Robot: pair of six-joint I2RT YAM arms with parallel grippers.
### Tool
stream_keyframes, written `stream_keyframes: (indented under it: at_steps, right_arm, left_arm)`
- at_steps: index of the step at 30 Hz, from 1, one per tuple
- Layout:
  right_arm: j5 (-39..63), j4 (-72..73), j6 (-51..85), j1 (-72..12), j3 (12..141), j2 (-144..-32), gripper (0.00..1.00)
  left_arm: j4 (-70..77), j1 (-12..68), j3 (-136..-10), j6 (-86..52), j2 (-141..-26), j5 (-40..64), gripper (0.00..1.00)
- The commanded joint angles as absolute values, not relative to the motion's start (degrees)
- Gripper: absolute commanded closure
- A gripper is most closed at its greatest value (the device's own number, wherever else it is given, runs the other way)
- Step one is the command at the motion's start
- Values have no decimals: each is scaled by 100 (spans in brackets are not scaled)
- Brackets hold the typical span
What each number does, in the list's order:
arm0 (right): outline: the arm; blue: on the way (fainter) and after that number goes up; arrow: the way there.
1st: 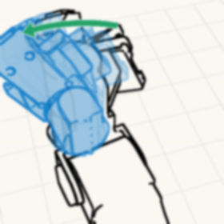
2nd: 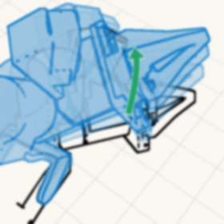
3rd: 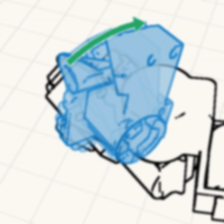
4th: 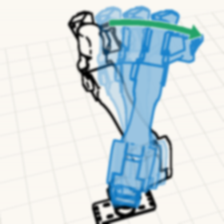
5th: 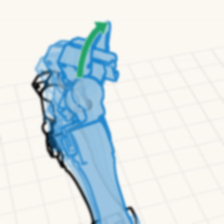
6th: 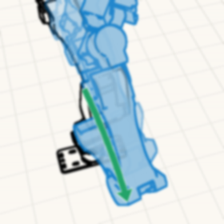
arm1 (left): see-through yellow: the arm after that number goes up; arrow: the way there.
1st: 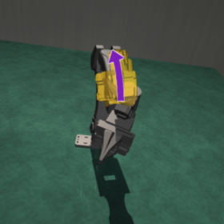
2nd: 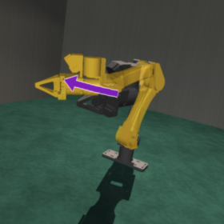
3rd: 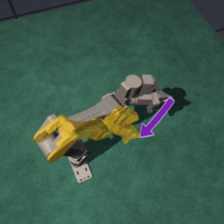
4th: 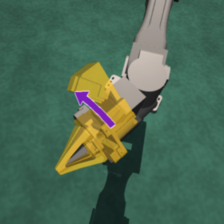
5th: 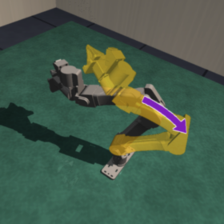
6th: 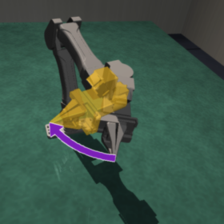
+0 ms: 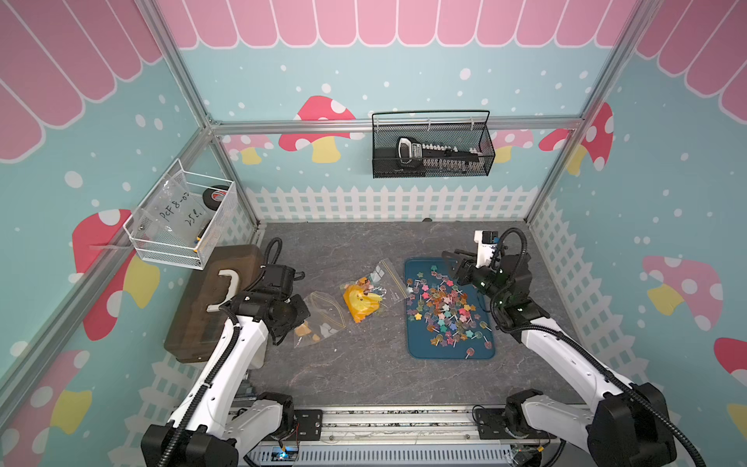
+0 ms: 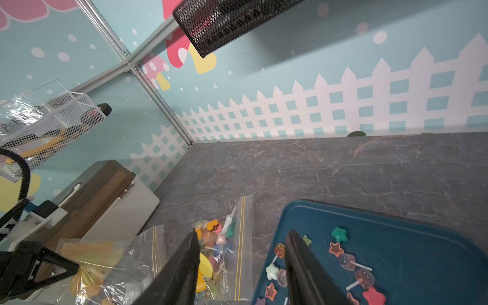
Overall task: Pour candies out of the ziploc bag
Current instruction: Place the ziploc bag at the center of the board, then open the ziploc bag at the center of the board.
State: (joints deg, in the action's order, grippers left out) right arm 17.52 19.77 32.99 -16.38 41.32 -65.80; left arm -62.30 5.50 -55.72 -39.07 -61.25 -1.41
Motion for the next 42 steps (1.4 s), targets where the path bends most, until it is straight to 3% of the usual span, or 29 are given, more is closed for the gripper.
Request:
stream_keyframes:
  at_steps: [1,5,8,17,23,26,30,42]
  right_arm:
    - [1629,1675,3234,-1635,4301,-6695,48]
    - [1701,1346,3189,-1637,4525,-6934,47]
    - [1719,1128,3139,-1635,4663,-7128,46]
    - [2355,777,3021,-1635,5248,-7801,41]
    - [2111,228,2935,-1635,5541,-8132,38]
    - [1645,-42,3055,-1623,5567,-8195,37]
    - [1129,-225,3214,-1617,5522,-8236,35]
    - [989,-194,3316,-1600,5012,-8013,33]
  left_arm:
    - [-5998,418,-5442,-4245,-6104,-158,77]
    - [-6100,361,-5543,-4182,-6129,-292,44]
    - [-6323,360,-5754,-4109,-6051,-573,31]
    - [-6565,466,-6428,-3624,-5892,-1068,27]
    - [-6536,1693,-7275,-3471,-6048,-2299,25]
    - [-6396,2448,-7659,-3610,-6617,-2520,25]
    - [-5967,2882,-7960,-4035,-7574,-1970,25]
    - [-6123,4031,-10672,-4467,-10821,-2093,24]
